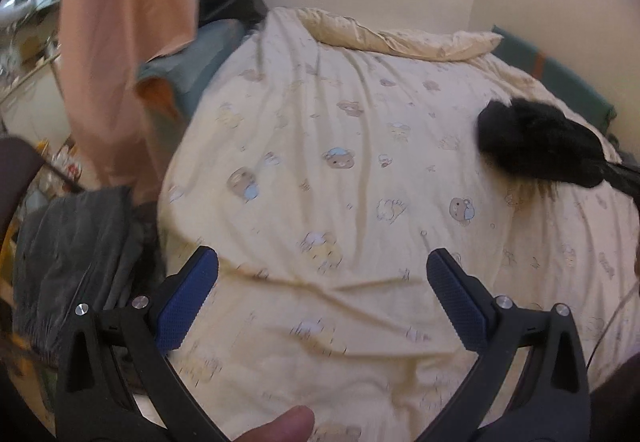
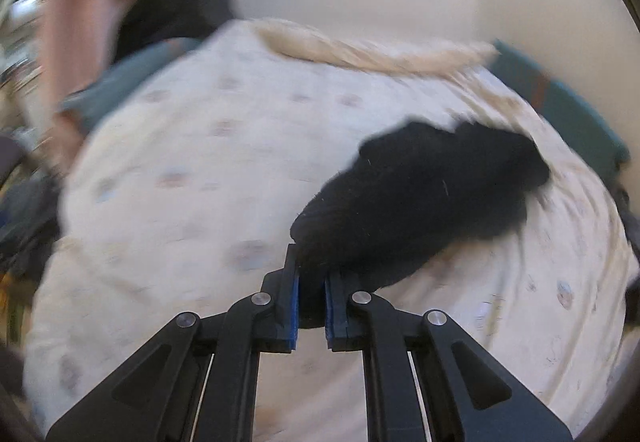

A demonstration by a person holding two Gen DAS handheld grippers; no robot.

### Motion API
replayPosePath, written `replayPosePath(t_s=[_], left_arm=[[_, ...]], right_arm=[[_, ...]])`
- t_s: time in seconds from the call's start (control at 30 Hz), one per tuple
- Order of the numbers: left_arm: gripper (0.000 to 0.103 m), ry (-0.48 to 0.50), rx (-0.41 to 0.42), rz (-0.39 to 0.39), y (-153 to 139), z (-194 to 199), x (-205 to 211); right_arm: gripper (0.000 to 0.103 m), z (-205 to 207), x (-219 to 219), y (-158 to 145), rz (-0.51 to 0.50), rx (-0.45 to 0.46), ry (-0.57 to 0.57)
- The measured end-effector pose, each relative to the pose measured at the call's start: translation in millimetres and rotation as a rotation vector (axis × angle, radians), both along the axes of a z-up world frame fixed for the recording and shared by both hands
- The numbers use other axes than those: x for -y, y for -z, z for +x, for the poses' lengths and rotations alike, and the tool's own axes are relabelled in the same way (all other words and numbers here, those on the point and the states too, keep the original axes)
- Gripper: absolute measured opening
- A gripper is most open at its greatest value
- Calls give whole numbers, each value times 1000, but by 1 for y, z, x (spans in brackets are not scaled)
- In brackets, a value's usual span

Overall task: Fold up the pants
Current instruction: 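Lift the black pants with the right tool and pull them toward the bed edge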

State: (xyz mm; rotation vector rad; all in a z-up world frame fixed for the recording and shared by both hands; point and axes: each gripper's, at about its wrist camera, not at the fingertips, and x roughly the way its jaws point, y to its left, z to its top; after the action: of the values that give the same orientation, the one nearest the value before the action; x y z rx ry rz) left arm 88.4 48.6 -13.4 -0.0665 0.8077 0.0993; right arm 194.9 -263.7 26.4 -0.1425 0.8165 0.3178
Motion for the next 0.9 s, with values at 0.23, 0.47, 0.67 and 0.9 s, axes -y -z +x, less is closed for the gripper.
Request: replayPosePath(t_s=[0.23,0.47,0.67,0.9], left_arm=[[103,-64,54,-48,-20,-48,-32],[103,-92,112,-46,-31,-77,-46],[103,-139,145,-105,-39,-85,-65],[103,-172,112,-156,-33,-78,-75]], right_arm=[[10,-107,-79,-47,150,8,-177],[10,-206,-150,-78,156,-21,-421],[10,-239,-169,-119,303,-43,-554],[10,-173,-160,-161,273,91,-398]])
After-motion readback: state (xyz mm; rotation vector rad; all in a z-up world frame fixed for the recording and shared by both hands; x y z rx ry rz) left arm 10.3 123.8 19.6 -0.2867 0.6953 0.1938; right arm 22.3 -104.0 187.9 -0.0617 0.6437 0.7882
